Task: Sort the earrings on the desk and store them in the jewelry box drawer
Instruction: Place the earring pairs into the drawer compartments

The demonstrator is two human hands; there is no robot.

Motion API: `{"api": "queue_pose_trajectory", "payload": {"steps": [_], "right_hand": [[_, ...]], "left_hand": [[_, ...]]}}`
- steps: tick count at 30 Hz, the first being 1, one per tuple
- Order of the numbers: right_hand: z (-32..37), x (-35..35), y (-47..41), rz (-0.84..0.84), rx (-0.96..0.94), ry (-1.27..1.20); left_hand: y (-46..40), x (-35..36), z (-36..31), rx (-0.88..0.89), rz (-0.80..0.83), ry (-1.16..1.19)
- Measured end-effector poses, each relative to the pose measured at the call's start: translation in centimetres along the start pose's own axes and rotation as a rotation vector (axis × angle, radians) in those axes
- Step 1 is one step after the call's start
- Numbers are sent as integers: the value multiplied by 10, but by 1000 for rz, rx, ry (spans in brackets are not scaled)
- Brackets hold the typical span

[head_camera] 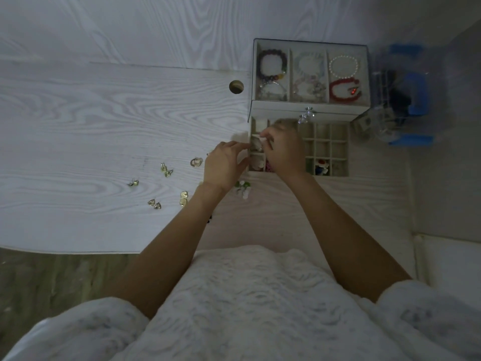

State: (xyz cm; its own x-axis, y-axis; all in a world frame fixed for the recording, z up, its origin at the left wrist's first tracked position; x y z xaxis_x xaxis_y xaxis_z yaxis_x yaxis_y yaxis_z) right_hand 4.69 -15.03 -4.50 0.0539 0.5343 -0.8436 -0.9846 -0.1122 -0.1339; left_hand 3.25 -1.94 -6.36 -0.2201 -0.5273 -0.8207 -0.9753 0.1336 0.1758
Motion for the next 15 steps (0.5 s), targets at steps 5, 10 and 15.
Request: {"api": "queue_pose_trajectory", "payload": {"steps": [5,10,15], "right_hand": [[8,16,15,162,-90,77],[32,-15,46,-61,-176,97],[43,18,91,141,-185,30]], "left_hand": [[-2,0,-1,35,47,-20],[20,-31,6,95,-95,28],[56,-17,25,103,-18,48]]}}
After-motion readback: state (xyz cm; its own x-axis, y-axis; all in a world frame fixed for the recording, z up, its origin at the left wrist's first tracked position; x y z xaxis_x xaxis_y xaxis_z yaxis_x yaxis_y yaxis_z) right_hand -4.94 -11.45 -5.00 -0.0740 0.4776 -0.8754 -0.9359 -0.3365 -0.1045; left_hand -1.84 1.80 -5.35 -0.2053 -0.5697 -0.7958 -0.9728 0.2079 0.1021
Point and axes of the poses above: each hand's wrist, its own y-axis away from the middle knuckle, its own x-axis out of the palm, z = x × y, the point moved 8 cm from there along -y, towards the middle knuckle, and after that the axes turned 10 degrees about -x, right-handed, at the moved point
